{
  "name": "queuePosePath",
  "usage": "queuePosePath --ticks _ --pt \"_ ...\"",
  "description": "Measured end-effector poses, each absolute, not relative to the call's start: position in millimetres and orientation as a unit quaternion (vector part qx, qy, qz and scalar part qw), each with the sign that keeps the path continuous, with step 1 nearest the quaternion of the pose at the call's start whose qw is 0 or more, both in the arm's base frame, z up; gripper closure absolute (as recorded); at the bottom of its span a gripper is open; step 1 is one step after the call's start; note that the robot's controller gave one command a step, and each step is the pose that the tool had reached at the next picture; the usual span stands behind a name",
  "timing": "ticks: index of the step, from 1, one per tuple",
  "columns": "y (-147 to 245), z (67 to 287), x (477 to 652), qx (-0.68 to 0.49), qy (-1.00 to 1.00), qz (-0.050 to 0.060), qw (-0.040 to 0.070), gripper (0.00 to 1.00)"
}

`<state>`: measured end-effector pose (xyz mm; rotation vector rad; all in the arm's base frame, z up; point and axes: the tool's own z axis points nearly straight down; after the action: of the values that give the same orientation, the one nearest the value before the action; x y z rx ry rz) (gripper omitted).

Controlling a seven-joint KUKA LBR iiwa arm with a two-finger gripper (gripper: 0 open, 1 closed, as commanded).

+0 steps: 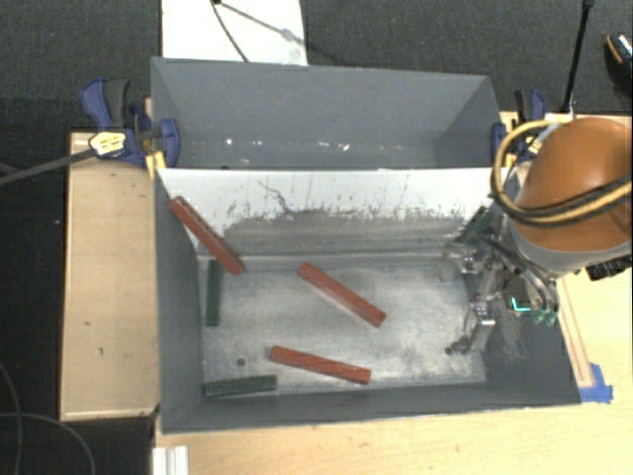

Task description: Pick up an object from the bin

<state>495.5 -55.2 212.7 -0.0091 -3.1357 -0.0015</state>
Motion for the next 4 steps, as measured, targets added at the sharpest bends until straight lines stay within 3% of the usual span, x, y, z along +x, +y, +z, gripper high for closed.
queuePosePath --ticks 1,2,3,4 --pt "17 66 550.6 -0.04 -0.999 -0.001 0.002 0.0" --pt "50 102 543.6 -0.076 -0.997 -0.001 -0.003 0.0" --pt "55 100 552.9 -0.128 -0.992 -0.001 -0.004 0.0" --pt "72 69 551.8 -0.187 -0.982 0.0 0.001 0.0"
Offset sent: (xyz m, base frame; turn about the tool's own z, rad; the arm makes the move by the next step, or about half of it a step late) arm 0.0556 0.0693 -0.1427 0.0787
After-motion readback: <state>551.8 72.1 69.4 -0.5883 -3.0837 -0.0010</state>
